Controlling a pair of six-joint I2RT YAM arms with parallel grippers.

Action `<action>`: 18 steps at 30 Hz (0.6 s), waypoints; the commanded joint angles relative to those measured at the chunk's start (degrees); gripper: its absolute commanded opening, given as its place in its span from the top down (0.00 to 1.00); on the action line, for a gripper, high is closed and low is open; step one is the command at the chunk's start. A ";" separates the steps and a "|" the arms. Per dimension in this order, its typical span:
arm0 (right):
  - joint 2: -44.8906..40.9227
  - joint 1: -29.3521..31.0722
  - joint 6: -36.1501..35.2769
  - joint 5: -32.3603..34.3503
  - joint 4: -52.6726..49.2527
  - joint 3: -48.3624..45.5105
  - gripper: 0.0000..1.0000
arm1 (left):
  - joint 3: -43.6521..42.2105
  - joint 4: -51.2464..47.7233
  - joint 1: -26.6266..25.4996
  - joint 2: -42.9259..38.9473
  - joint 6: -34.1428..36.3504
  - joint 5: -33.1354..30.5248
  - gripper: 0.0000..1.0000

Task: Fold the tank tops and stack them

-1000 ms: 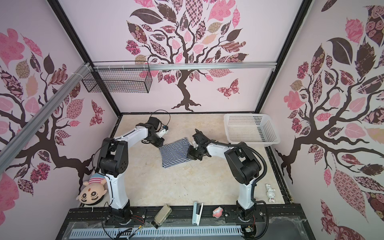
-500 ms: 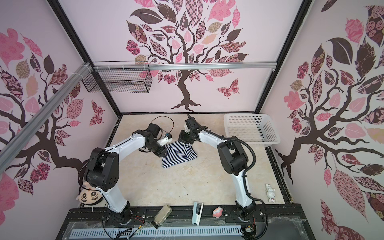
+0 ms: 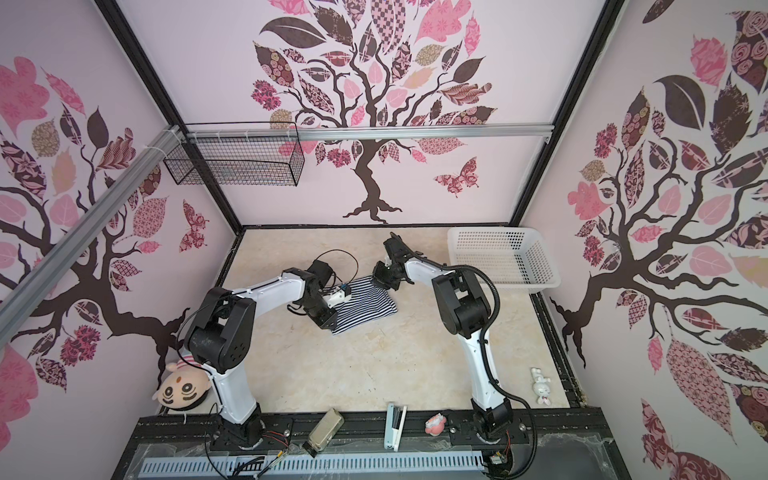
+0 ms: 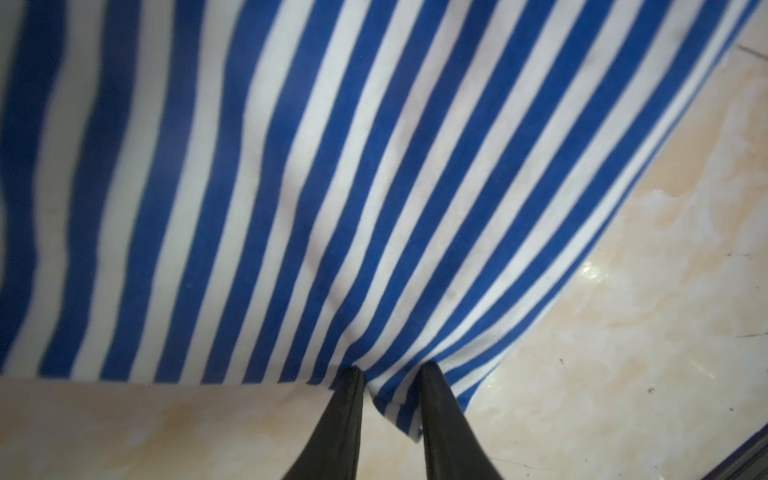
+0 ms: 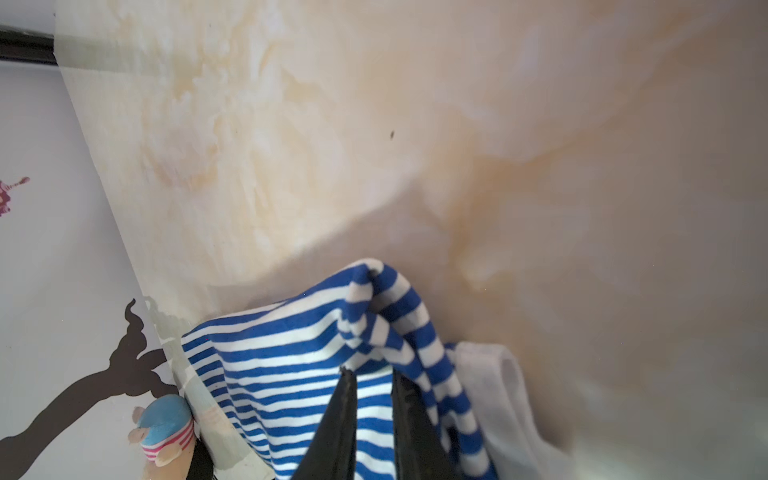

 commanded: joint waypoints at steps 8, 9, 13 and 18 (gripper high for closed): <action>-16.62 0.38 -2.75 2.82 -0.42 -12.52 0.64 | 1.38 1.25 0.77 -3.73 0.65 -13.90 0.73; -18.81 0.48 -3.01 3.16 -0.41 -14.62 0.63 | 1.90 1.12 0.95 -4.62 0.60 -14.40 0.73; -27.25 0.98 -3.79 4.83 -0.17 -22.50 0.61 | 4.98 0.40 1.30 -8.14 -0.53 -15.92 0.73; -33.80 1.25 -3.95 6.28 1.08 -29.86 0.60 | 9.33 -0.85 1.15 -11.10 -4.32 -6.81 0.72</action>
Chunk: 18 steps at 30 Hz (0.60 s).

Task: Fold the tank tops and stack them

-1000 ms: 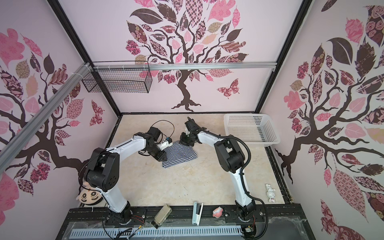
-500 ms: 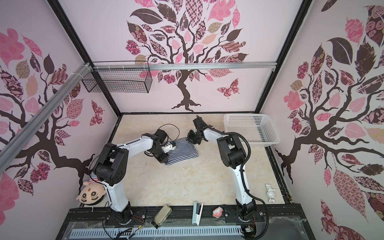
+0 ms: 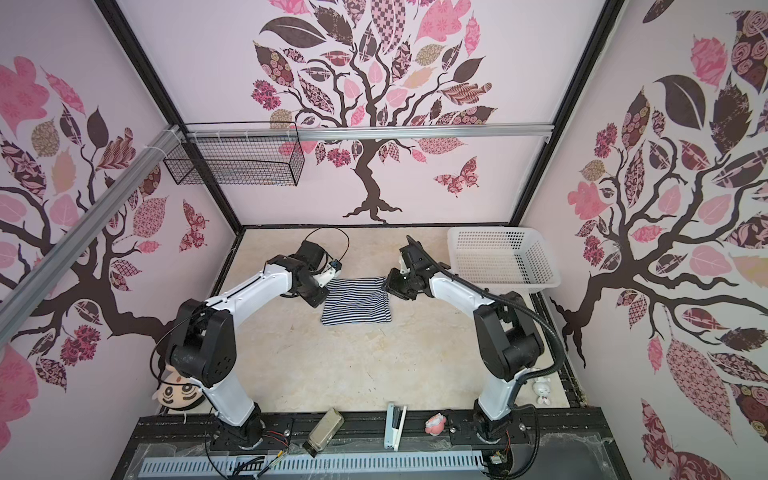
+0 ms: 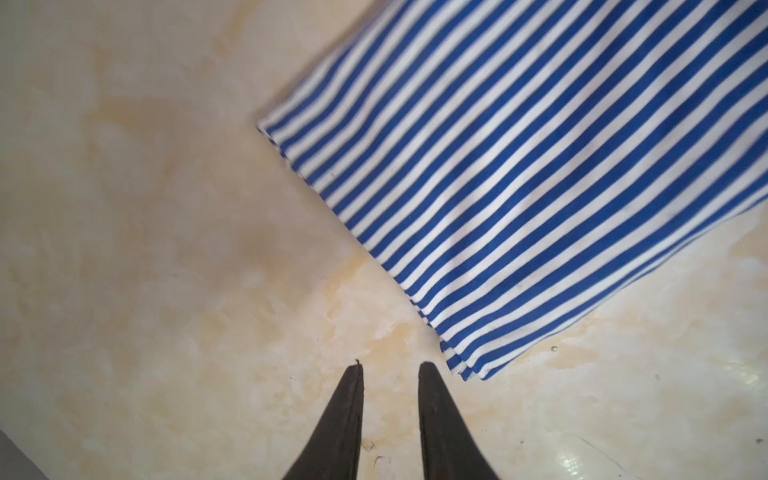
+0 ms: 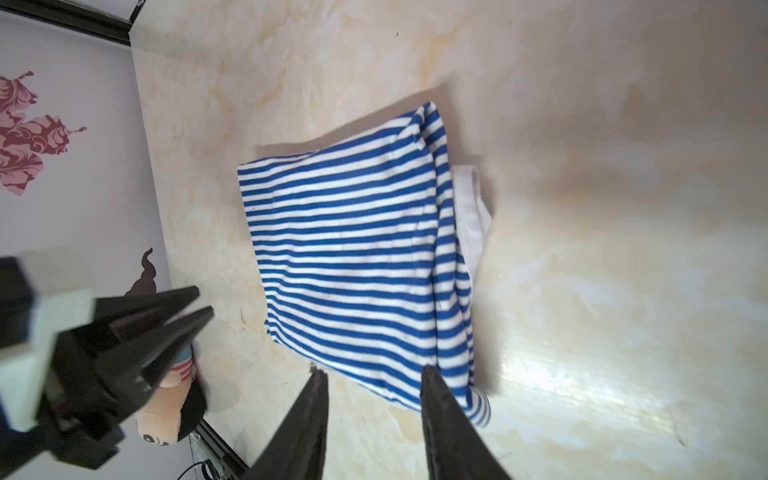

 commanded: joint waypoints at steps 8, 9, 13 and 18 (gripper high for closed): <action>-1.84 1.05 -0.50 -2.10 3.65 -5.96 0.59 | 4.38 1.34 -2.17 3.77 -6.38 11.86 0.72; -1.25 1.54 -0.36 -2.52 4.05 -5.88 0.59 | 4.53 1.93 -2.19 4.85 -6.95 11.29 0.72; 0.99 4.11 0.13 -3.14 5.52 -5.65 0.59 | 6.00 1.38 -2.17 8.92 -6.57 10.35 0.72; 3.16 6.04 1.14 -3.77 7.87 -5.48 0.59 | 5.76 -0.31 -2.26 10.58 -6.67 16.40 0.72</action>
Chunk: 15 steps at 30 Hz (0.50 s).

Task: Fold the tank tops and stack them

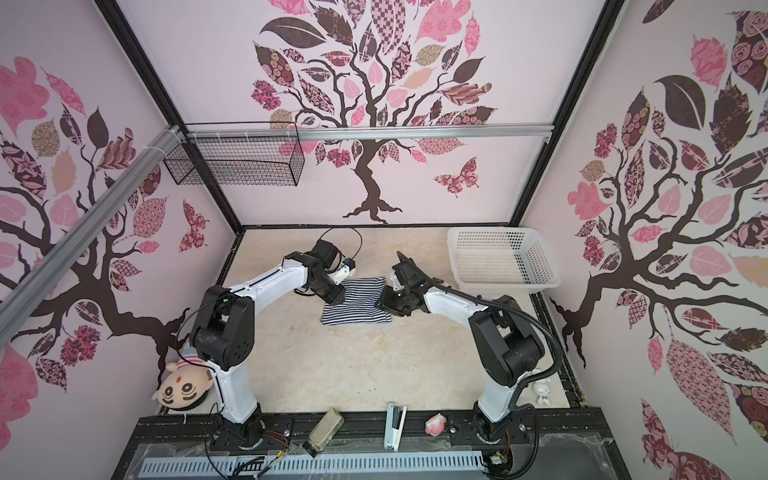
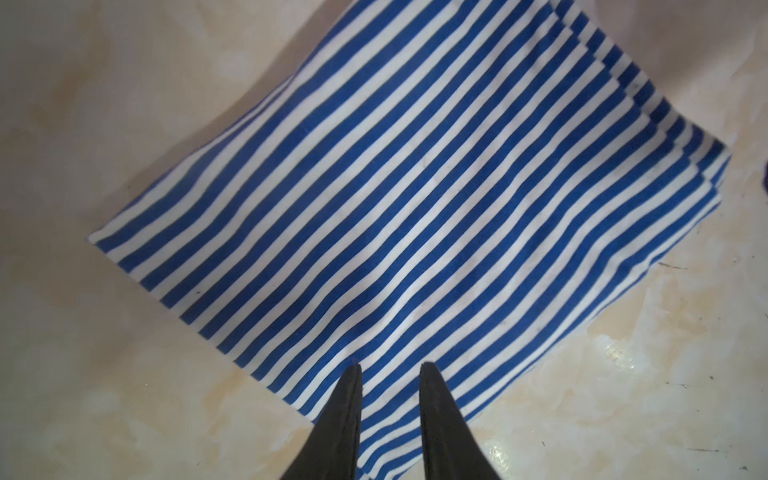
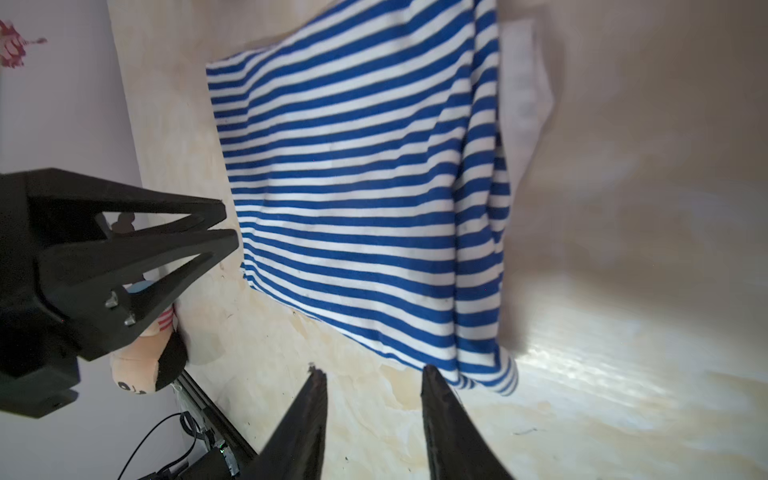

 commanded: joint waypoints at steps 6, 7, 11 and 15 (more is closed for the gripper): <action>4.58 0.74 0.94 -1.35 2.83 -0.22 0.59 | -1.51 0.83 -0.71 -0.65 -0.61 4.46 0.72; 4.77 0.63 0.93 -0.81 2.53 -0.66 0.59 | -1.57 0.83 -0.71 -0.23 -0.50 3.60 0.72; 5.62 0.62 1.10 -0.04 4.01 -3.83 0.59 | -1.14 -0.84 -0.71 2.16 0.58 1.87 0.72; 7.52 0.62 1.11 -0.25 4.21 -5.32 0.59 | -2.73 0.16 -0.71 1.87 0.49 1.71 0.72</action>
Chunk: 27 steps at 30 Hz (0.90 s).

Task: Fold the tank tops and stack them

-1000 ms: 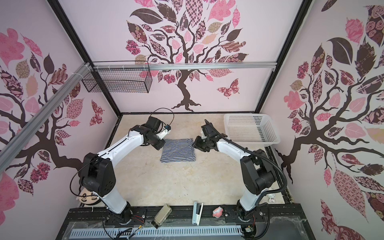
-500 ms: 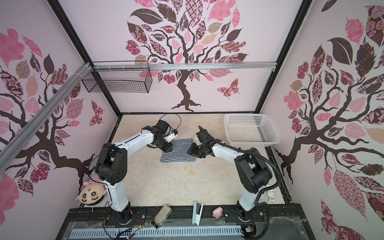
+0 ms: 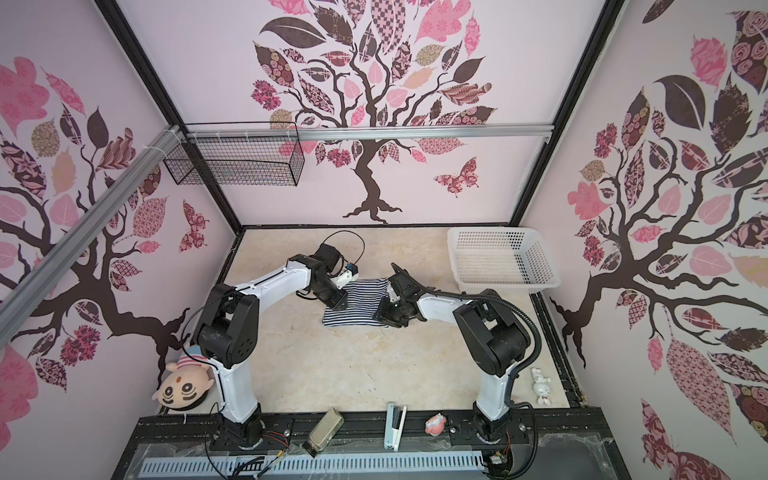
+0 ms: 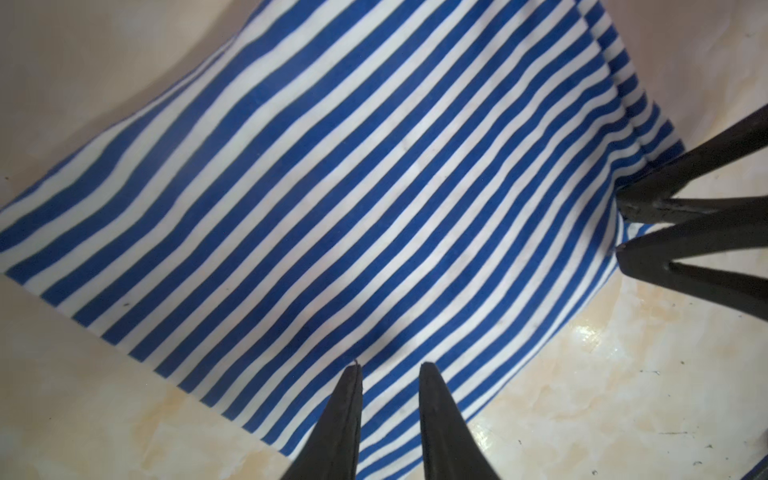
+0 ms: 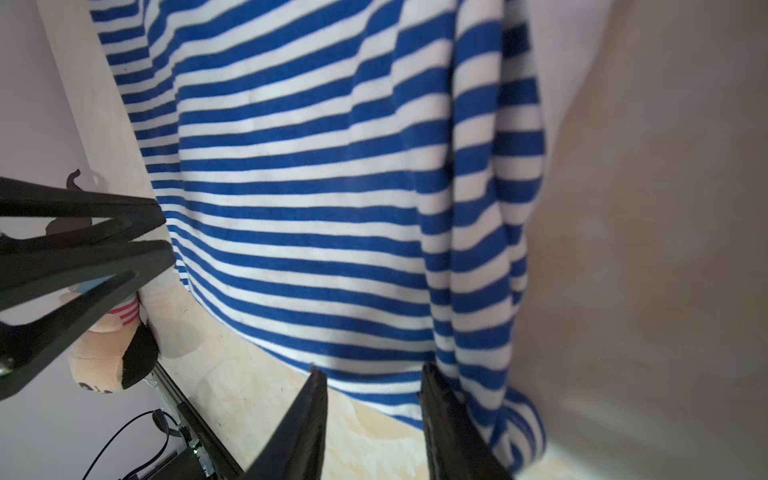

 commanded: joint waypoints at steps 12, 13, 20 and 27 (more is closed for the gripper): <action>-5.26 -0.23 0.85 -2.47 1.86 -2.60 0.59 | 0.57 -1.47 -0.32 -2.99 -0.38 0.04 0.72; -6.72 -0.23 1.00 -2.25 1.60 -2.48 0.59 | 1.08 -1.64 -0.36 -3.64 -0.53 0.01 0.72; -11.14 -0.23 0.59 0.40 -3.20 1.48 0.58 | 4.83 -3.65 -1.01 -1.70 -1.79 6.78 0.71; -12.14 -0.23 1.09 1.63 -4.05 0.78 0.58 | 5.04 -3.96 -3.30 4.40 -2.07 5.91 0.71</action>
